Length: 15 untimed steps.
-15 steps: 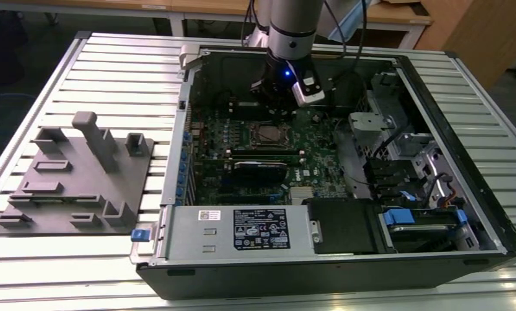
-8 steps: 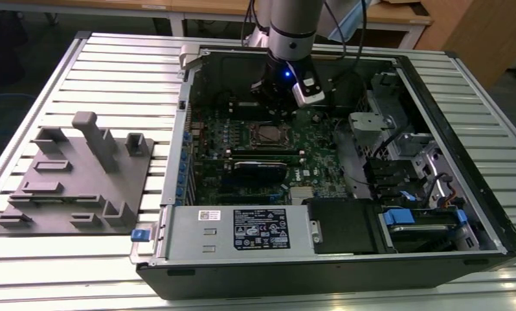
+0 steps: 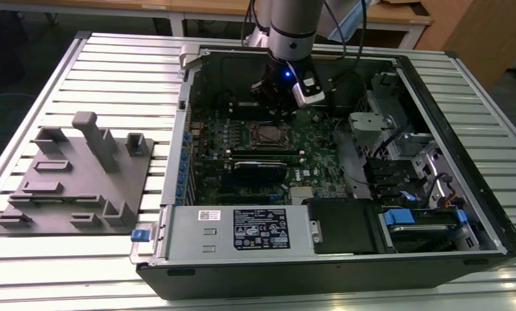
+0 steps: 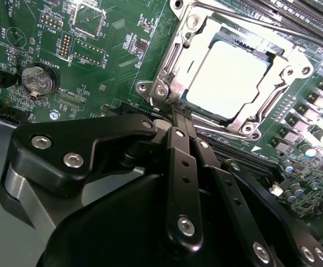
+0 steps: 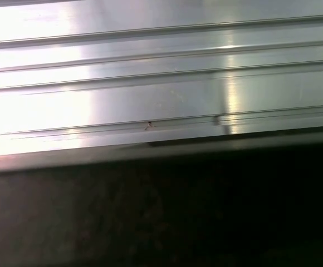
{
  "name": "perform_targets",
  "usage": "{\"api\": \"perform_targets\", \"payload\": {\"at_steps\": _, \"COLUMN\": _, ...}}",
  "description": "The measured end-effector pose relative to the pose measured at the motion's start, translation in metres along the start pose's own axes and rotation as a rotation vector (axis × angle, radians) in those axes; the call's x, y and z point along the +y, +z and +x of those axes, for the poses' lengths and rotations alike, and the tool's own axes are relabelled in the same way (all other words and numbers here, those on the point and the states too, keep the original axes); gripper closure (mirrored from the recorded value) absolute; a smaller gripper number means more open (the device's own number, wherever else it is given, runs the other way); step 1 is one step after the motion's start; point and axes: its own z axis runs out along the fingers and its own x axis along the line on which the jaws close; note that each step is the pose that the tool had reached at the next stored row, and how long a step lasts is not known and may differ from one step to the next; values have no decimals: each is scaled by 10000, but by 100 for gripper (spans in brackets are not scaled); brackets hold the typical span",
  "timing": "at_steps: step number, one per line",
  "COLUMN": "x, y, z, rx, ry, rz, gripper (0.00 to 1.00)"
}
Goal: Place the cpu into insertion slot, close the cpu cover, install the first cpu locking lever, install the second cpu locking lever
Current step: 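Install the first cpu locking lever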
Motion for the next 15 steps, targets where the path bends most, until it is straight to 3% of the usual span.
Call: {"api": "perform_targets", "payload": {"at_steps": 15, "x": 4, "y": 4, "z": -4, "rx": -10, "ry": 0, "rz": 96, "gripper": 89}}
